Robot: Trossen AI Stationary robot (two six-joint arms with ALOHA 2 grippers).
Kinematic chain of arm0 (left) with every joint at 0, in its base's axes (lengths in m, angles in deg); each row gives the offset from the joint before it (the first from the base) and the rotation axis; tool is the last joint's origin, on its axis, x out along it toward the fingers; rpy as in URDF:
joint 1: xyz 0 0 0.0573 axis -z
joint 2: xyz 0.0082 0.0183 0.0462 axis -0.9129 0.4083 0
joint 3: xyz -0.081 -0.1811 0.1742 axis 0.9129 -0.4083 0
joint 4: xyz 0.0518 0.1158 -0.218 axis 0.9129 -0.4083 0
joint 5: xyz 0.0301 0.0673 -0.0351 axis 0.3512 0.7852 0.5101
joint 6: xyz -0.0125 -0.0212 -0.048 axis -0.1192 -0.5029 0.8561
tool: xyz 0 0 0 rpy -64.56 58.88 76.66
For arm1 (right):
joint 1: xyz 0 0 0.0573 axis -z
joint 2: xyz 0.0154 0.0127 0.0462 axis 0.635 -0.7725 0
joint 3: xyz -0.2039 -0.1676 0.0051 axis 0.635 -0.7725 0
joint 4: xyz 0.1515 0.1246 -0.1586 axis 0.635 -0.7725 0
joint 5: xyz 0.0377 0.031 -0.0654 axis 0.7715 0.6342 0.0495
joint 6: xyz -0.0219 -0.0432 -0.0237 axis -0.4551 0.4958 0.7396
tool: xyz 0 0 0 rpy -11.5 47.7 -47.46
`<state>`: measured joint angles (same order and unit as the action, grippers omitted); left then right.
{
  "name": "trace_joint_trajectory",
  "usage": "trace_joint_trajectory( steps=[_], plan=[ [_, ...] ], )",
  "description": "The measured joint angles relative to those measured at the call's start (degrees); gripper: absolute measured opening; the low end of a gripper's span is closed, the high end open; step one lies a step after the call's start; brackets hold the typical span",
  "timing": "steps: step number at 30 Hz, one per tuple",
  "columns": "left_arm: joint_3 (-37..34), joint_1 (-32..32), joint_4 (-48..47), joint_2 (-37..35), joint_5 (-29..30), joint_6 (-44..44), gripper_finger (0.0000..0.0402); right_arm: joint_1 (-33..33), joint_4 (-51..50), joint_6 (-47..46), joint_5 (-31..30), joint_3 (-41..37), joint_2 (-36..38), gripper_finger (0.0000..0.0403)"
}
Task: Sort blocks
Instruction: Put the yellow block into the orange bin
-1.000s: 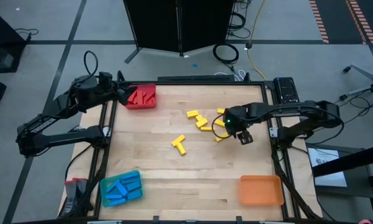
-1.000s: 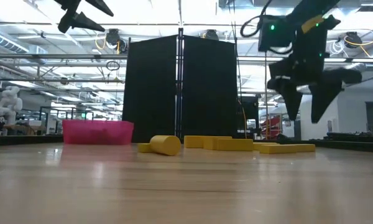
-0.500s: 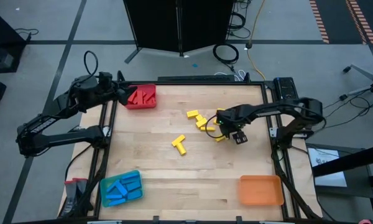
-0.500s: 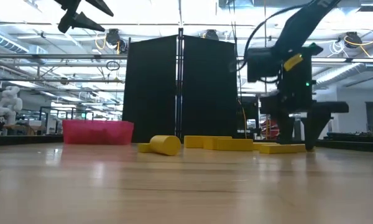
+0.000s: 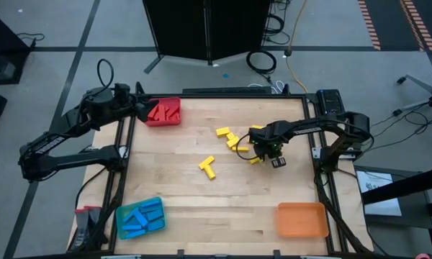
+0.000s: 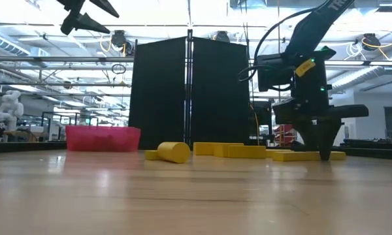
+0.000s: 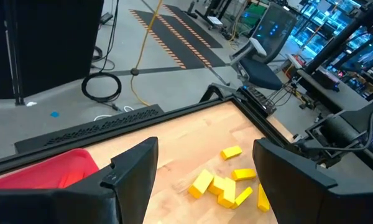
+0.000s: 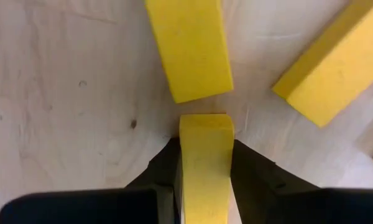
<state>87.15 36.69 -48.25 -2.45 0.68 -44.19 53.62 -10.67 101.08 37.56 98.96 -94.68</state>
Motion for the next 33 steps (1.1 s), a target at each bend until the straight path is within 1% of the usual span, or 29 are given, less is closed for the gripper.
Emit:
trace_joint_trajectory(
  steps=[5, 10, 12, 15, 20, 23, 26, 30, 33],
  plan=[
    [0.0, 0.0, -0.1, 0.0, 0.0, 0.0, 0.0267, 0.0, -2.0, -5.9, -0.6, 2.0, 3.2, 0.0083],
    [0.0, 0.0, -0.9, 0.0, 0.0, -0.2, 0.0267, 0.0, -5.2, -12.5, -0.4, 6.8, 11.4, 0.0083],
    [0.0, 0.0, -1.9, 0.0, 0.0, -0.1, 0.0267, -0.8, -7.6, -17.3, -0.2, 8.8, 14.9, 0.0083],
    [0.0, 0.0, -3.1, 0.0, 0.0, -0.1, 0.0267, -3.5, -10.6, -24.5, 1.1, 11.0, 22.0, 0.0083],
    [0.0, 0.0, -3.0, -0.3, 0.0, -0.4, 0.0267, -14.1, -16.1, -38.6, 1.7, 11.0, 32.3, 0.0083],
    [0.0, 0.0, -3.0, -0.3, 0.0, -1.2, 0.0267, -21.5, -18.2, -49.0, 1.5, 11.0, 35.5, 0.0083],
    [0.0, 0.0, -3.0, -0.3, 0.1, -1.5, 0.0267, -29.0, -18.6, -57.2, 1.2, 11.0, 35.4, 0.0083],
    [0.0, 0.0, -3.0, -0.3, 0.2, -1.5, 0.0267, -38.2, -16.5, -63.4, 1.4, 11.0, 32.2, 0.0083],
    [0.0, 0.0, -3.0, -0.3, 0.2, -1.5, 0.0267, -43.9, -13.9, -67.5, 1.6, 11.0, 29.7, 0.0083]
  ],
)
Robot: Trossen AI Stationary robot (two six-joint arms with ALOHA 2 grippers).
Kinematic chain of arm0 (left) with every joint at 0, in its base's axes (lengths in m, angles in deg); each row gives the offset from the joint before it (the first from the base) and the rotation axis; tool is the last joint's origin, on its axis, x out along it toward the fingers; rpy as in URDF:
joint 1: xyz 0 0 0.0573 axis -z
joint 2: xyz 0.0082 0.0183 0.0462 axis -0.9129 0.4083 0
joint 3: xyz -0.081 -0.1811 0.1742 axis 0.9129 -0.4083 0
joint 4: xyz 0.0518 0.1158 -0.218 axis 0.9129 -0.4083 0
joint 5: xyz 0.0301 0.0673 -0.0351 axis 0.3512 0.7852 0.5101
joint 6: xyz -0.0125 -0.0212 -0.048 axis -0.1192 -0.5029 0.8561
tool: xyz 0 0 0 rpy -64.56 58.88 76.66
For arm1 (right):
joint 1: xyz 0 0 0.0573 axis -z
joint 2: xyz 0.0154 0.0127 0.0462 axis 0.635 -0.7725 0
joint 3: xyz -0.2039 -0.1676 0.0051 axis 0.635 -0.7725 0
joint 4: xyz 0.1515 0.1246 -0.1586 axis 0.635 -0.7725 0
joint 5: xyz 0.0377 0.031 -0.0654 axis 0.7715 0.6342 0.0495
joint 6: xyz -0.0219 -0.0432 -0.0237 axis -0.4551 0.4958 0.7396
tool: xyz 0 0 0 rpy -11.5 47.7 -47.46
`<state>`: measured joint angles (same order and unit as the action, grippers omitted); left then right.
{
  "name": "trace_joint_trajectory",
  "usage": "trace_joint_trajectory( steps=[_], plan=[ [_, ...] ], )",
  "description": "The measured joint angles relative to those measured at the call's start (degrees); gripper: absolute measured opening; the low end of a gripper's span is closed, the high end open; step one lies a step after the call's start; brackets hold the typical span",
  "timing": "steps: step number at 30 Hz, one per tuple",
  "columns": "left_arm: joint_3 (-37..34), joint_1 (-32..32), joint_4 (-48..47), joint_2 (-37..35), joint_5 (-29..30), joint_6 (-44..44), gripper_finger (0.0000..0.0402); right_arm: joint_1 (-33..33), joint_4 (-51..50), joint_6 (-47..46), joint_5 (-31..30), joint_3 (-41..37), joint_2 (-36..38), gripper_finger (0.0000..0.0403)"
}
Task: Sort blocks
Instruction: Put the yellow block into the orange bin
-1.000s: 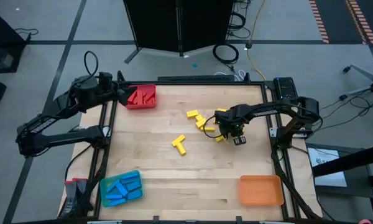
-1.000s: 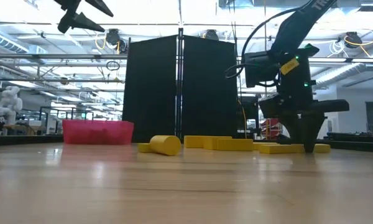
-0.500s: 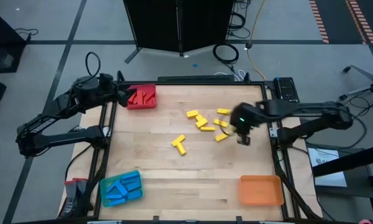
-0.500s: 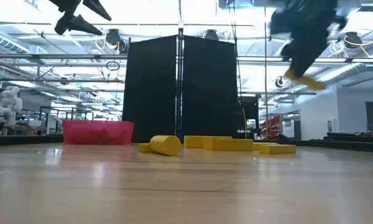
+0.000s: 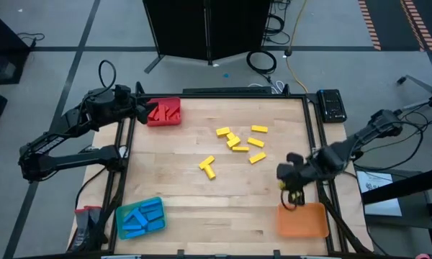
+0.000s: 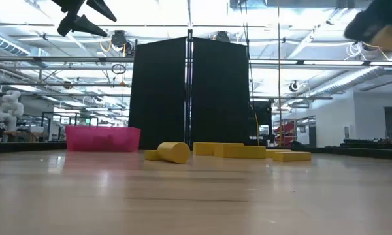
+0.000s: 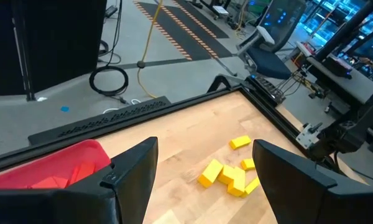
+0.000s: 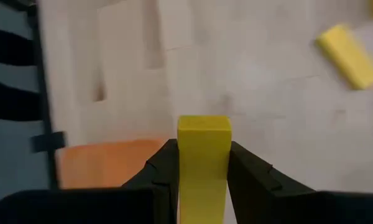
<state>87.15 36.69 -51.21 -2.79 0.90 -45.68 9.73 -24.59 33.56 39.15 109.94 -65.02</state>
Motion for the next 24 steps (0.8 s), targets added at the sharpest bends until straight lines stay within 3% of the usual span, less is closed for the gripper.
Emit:
trace_joint_trajectory(
  steps=[12, 24],
  plan=[
    [0.0, 0.0, 0.0, -0.1, 0.0, -0.5, 0.0267, -15.7, 6.9, -20.3, 0.0, 0.0, -9.2, 0.0083],
    [0.0, 0.0, 0.0, -0.1, 0.0, -0.6, 0.0267, -23.4, 9.9, -26.6, 2.0, 0.0, -19.9, 0.0083]
  ],
)
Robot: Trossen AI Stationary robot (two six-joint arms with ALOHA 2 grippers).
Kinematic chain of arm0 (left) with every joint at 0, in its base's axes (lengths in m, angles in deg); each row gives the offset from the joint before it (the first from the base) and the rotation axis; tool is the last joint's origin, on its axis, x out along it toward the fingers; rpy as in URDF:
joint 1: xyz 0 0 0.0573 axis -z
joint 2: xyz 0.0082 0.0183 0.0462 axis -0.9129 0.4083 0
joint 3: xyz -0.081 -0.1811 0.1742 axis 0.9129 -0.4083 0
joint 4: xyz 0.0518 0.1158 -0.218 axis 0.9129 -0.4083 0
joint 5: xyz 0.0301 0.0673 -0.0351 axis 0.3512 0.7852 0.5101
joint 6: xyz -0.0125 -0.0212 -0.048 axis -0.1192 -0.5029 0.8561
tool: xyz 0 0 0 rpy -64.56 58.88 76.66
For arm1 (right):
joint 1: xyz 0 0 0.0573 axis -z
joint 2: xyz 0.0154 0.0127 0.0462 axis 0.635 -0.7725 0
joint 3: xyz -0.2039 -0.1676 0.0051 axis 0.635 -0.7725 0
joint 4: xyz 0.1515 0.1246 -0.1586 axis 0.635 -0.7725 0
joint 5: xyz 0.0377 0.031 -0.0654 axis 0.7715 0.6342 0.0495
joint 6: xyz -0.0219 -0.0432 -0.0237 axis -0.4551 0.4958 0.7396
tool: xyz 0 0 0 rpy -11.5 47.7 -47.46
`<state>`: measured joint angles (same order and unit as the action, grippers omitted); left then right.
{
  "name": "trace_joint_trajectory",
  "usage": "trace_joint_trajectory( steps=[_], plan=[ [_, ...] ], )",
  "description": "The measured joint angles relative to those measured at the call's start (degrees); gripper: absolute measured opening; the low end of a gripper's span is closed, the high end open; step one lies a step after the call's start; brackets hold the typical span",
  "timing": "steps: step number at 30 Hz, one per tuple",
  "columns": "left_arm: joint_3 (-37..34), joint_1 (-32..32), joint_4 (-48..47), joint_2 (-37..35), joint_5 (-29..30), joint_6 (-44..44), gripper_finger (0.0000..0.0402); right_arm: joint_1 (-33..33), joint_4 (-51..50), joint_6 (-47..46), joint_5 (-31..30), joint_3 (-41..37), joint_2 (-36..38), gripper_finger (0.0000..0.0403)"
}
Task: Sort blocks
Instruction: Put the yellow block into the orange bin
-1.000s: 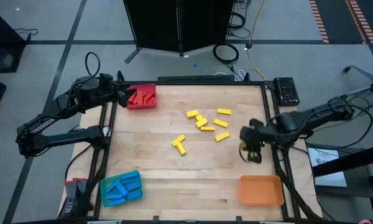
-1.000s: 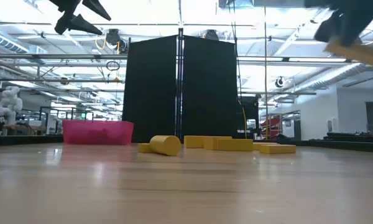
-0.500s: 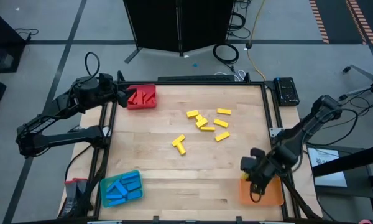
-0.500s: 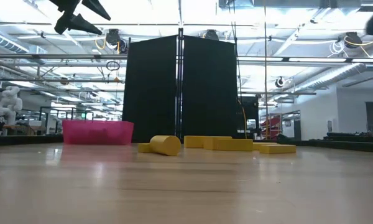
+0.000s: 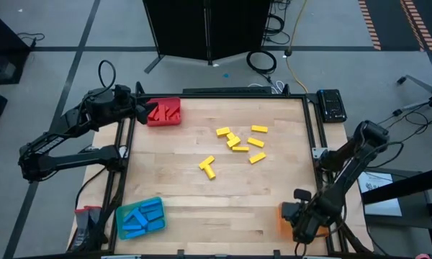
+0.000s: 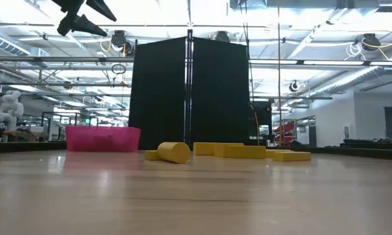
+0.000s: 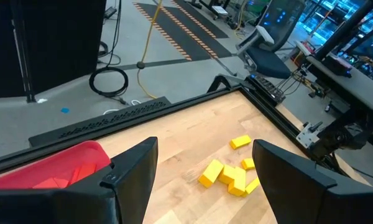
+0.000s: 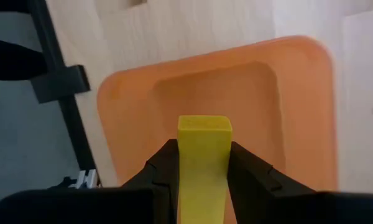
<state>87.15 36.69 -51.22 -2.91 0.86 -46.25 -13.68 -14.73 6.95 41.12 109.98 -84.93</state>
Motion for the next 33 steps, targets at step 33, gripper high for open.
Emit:
trace_joint_trajectory(
  steps=[33],
  plan=[
    [0.0, 0.0, 0.0, -0.5, 0.0, -1.1, 0.0267, 21.9, -34.1, 17.0, -36.3, 21.6, 9.4, 0.0201]
  ],
)
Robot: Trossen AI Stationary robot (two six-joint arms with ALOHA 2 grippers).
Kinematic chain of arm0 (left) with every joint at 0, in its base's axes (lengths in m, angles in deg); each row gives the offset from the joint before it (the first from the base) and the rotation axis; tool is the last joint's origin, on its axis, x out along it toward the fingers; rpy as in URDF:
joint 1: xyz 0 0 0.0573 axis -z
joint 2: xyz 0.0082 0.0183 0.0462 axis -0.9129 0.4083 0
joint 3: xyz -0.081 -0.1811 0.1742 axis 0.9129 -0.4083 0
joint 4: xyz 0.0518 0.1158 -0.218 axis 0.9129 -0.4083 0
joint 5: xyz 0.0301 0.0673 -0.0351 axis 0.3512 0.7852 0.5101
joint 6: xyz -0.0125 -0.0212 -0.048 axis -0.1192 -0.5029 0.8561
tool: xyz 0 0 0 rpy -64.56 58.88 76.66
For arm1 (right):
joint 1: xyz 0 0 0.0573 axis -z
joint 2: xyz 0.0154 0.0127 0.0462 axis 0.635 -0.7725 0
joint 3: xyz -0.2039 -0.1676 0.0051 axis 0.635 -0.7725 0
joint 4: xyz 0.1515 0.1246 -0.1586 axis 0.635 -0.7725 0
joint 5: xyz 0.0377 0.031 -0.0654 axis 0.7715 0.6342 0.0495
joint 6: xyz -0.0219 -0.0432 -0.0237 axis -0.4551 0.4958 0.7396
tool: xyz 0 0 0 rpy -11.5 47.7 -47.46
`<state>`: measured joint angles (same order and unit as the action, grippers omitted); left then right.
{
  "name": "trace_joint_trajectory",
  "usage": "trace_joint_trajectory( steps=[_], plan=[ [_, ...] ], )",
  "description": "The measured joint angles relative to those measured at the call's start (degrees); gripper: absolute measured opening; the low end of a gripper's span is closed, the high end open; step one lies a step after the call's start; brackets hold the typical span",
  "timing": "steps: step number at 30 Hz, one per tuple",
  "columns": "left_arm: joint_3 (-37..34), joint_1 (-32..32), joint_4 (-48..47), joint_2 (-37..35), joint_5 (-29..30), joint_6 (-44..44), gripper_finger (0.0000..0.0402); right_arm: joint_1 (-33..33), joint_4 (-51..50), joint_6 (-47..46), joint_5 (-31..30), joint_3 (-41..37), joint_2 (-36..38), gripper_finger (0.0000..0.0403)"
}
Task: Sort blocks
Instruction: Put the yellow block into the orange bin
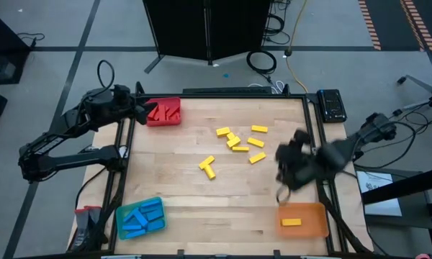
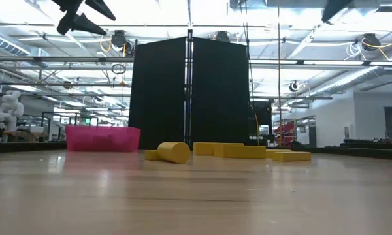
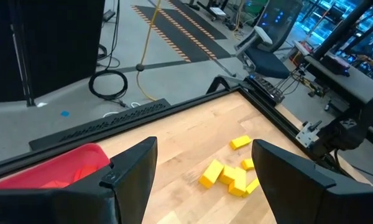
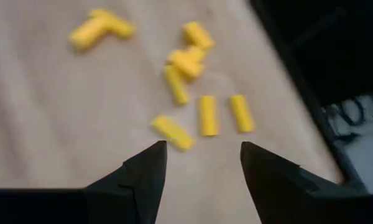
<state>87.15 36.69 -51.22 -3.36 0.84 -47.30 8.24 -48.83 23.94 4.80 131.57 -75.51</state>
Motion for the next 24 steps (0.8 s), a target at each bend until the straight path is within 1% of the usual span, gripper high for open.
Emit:
trace_joint_trajectory(
  steps=[3, 7, 9, 15, 17, 19, 24],
  plan=[
    [0.0, 0.0, 0.0, -0.3, -0.2, 0.0, 0.0267, 7.9, -0.1, 6.9, 0.3, 0.0, 2.8, 0.0199],
    [0.0, 0.0, 0.0, -0.4, -0.2, 0.0, 0.0267, 18.9, 2.2, 20.8, 2.5, 0.0, 3.9, 0.0201],
    [0.0, 0.0, 0.0, -0.4, -0.2, -0.1, 0.0267, 24.8, 5.5, 28.3, 5.5, -0.1, 3.8, 0.0202],
    [0.0, 0.0, 0.0, -0.4, -0.2, -0.1, 0.0267, 41.1, 17.7, 49.1, 19.4, -1.6, 2.1, 0.0203],
    [0.0, 0.0, 0.0, -0.4, -0.2, -0.1, 0.0267, 45.2, 21.4, 54.4, 23.4, -3.6, 1.5, 0.0203],
    [0.0, 0.0, 0.0, -0.3, -0.2, -0.2, 0.0267, 48.3, 23.9, 59.2, 25.7, -6.6, 0.8, 0.0203],
    [0.0, 0.0, 0.0, -0.4, -0.2, -0.3, 0.0267, 53.3, 32.0, 66.2, 30.1, -16.7, -0.1, 0.0203]
  ],
)
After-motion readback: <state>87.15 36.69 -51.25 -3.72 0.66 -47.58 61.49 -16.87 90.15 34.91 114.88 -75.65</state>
